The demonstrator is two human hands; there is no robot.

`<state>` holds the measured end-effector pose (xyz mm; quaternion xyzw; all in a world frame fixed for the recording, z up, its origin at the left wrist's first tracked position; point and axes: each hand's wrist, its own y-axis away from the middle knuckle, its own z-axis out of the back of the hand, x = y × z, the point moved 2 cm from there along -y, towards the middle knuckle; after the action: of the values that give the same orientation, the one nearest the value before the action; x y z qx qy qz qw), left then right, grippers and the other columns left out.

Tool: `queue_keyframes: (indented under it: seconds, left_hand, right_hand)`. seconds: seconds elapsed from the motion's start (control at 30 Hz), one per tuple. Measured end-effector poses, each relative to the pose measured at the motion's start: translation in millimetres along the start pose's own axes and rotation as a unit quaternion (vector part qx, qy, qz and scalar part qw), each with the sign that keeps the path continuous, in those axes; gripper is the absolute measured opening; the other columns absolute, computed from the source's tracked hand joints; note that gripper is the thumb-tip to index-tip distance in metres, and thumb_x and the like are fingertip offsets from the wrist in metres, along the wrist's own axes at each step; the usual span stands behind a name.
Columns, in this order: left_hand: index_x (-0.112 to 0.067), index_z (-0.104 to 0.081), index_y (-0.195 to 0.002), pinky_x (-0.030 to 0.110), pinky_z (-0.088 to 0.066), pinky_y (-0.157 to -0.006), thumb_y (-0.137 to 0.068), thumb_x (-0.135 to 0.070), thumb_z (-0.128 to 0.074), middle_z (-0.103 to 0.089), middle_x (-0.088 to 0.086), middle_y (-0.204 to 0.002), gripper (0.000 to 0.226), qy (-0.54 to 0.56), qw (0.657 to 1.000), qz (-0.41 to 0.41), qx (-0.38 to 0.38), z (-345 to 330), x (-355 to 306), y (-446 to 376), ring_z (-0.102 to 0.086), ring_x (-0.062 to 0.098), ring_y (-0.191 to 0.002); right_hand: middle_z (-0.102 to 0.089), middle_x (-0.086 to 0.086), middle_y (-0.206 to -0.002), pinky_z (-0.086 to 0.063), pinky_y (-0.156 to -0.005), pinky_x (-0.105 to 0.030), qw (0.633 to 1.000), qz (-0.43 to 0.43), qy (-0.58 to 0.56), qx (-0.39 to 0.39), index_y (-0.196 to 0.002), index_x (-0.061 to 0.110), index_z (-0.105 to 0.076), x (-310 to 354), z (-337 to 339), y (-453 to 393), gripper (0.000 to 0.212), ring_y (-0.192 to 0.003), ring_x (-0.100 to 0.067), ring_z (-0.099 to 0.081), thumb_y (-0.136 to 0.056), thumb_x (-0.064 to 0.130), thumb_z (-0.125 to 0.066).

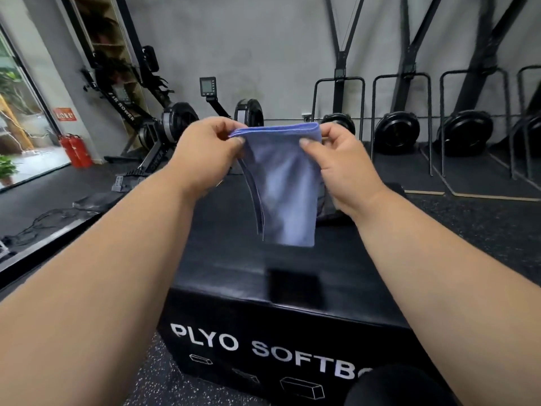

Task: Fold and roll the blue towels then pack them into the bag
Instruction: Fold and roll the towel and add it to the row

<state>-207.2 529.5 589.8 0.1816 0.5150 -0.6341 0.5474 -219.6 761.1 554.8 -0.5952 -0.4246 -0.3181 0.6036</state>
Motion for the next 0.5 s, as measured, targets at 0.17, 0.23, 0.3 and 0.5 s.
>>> queue_keyframes:
  seconds: [0.17, 0.23, 0.3, 0.5]
  left_hand:
    - [-0.022, -0.078, -0.098, 0.027, -0.056, -0.076, -0.095, -0.008, -0.067, -0.079, -0.003, -0.091, 0.018, -0.053, 0.998, 0.009, 0.02, 2.8, 60.3, 39.3, -0.068, 0.009, -0.079]
    - [-0.027, -0.077, -0.094, 0.027, -0.055, -0.079, -0.094, -0.01, -0.07, -0.079, -0.009, -0.091, 0.018, -0.122, 0.989, 0.065, 0.053, -1.4, 123.9, 71.6, -0.07, 0.006, -0.082]
    - [-0.031, -0.074, -0.088, 0.025, -0.055, -0.08, -0.091, -0.005, -0.069, -0.078, -0.011, -0.089, 0.026, -0.169, 0.972, 0.143, 0.083, -5.9, 192.9, 108.6, -0.073, 0.011, -0.087]
    - [-0.024, -0.075, -0.087, 0.033, -0.056, -0.071, -0.087, -0.003, -0.064, -0.079, -0.002, -0.079, 0.024, -0.101, 0.93, 0.353, 0.024, -14.6, 311.3, 189.0, -0.071, 0.02, -0.073]
  right_hand:
    - [-0.072, 0.002, -0.091, -0.048, -0.079, -0.028, 0.993, -0.034, 0.08, 0.078, -0.096, 0.014, -0.07, -65.2, -14.4, 43.0, 0.015, -0.083, -0.009, -0.061, -0.09, 0.002, -0.077]
    - [-0.075, 0.01, -0.101, -0.052, -0.087, -0.03, 0.964, -0.127, 0.163, 0.166, -0.099, 0.023, -0.072, -121.8, -21.4, 76.9, 0.021, -0.088, -0.004, -0.066, -0.086, 0.012, -0.085]
    - [-0.075, 0.015, -0.112, -0.055, -0.098, -0.03, 0.928, -0.197, 0.221, 0.226, -0.103, 0.032, -0.073, -168.9, -23.3, 110.0, 0.024, -0.102, 0.002, -0.069, -0.084, 0.026, -0.087]
    - [-0.072, 0.008, -0.108, -0.055, -0.085, -0.022, 0.913, -0.282, 0.248, 0.162, -0.107, 0.03, -0.071, -234.8, -13.0, 128.1, 0.016, -0.098, -0.009, -0.07, -0.093, 0.026, -0.076]
